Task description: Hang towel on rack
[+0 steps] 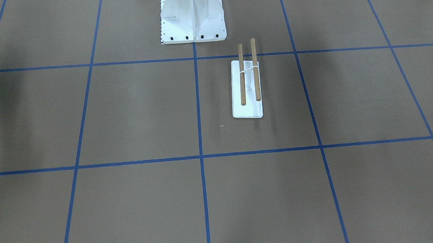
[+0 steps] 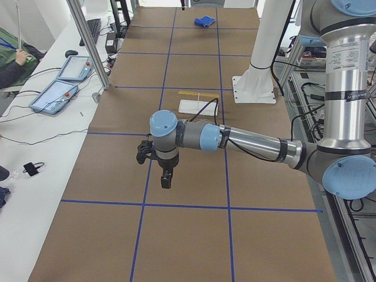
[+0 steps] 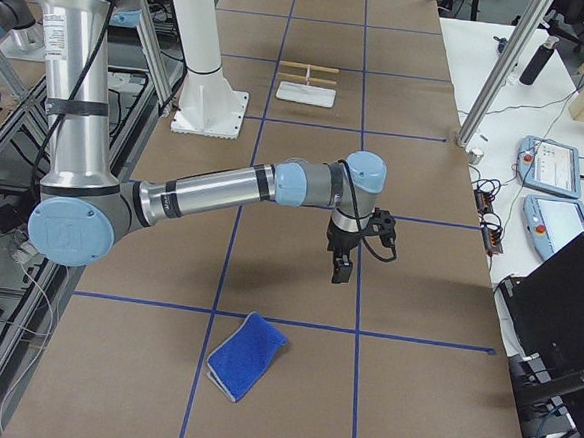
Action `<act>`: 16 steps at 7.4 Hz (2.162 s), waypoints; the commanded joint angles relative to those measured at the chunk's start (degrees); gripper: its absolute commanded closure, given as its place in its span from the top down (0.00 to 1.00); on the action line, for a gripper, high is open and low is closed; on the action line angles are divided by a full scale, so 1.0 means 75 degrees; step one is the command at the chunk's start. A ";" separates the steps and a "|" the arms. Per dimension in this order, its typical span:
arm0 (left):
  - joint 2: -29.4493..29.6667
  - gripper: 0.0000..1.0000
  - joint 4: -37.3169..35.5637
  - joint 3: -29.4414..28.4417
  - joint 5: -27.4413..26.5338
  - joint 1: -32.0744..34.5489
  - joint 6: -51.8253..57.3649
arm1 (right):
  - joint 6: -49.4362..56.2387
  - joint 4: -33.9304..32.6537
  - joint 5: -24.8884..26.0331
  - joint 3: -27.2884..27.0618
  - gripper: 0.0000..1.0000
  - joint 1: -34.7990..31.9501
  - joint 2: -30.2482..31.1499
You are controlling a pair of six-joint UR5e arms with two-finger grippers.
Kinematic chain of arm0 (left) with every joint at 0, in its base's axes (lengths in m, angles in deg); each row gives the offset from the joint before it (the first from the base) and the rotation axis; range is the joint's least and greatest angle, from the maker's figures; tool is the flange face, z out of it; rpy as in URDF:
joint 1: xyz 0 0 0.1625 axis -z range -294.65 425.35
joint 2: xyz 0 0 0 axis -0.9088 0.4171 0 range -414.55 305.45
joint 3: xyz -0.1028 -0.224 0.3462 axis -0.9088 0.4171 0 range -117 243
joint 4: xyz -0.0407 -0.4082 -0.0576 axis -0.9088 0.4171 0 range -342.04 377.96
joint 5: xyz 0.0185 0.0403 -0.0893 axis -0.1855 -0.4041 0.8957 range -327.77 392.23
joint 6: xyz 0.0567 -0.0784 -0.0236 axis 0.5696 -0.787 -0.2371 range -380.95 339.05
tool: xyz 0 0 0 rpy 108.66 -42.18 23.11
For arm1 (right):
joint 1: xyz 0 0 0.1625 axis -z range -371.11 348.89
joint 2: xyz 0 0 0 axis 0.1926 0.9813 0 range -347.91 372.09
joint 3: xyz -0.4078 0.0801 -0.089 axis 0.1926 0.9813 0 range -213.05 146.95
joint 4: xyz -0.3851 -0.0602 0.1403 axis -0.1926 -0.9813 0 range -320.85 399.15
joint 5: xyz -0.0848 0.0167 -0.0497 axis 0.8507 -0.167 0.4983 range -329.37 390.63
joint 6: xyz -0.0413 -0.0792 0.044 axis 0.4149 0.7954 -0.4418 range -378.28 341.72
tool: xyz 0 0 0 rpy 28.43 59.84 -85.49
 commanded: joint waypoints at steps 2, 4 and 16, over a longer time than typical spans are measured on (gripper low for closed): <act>-0.0006 0.99 0.0011 0.0000 0.0000 0.0000 0.0000 | 0.0000 0.0000 -0.0001 -0.0013 1.00 -0.0001 -0.0018; 0.0064 0.99 0.0023 0.0268 0.0000 0.0000 0.0000 | 0.0035 0.0000 0.0034 -0.0245 1.00 -0.0001 0.0005; 0.0650 0.99 0.0750 -0.0070 0.0000 -0.0011 -0.0047 | 0.0716 0.4076 -0.0094 0.2679 1.00 0.0140 0.1447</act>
